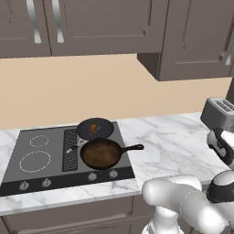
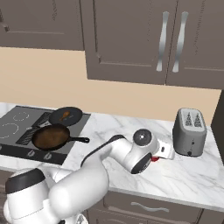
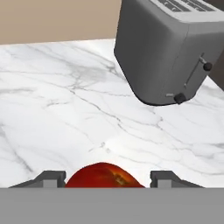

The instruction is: Place both pans onto different burners. Then place the tomato and the chicken drumstick on different pans.

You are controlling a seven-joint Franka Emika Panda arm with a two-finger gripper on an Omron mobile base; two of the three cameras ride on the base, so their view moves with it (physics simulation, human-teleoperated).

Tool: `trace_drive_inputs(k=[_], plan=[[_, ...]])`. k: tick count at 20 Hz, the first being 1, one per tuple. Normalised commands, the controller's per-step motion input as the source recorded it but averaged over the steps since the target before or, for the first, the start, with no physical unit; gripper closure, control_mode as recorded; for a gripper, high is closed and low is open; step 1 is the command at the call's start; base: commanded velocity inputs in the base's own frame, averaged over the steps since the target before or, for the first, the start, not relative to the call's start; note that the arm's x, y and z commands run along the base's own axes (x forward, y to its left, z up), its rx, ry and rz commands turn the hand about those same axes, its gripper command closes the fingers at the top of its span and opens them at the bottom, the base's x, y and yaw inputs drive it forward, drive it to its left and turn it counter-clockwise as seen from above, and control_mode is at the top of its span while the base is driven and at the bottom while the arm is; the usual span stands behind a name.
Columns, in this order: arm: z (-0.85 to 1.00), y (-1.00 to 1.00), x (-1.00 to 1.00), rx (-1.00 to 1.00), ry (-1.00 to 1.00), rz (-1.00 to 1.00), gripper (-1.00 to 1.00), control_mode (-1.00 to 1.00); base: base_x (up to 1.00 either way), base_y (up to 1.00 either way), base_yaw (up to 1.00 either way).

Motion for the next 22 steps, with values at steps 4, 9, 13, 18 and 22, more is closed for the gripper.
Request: trace_drive_inputs(k=[4,9,13,18,22], plan=[[0.58,0.48,-0.08,-0.01,0.12,0.12,1.00,-1.00,0.00,0.00,0.00],[0.52,0.56,-0.08,0.00,0.16,0.14,1.00,-1.00,0.00,0.00,0.00],[0.46,0.60,-0.07,0.00,0.15,0.14,1.00,-1.00,0.00,0.00,0.00],[0.35,0.68,-0.07,0.02,0.07,0.12,1.00,-1.00,0.00,0.00,0.00],[0.13,0.79,-0.02,0.03,0.01,0.11,1.00,-1.00,0.00,0.00,0.00]])
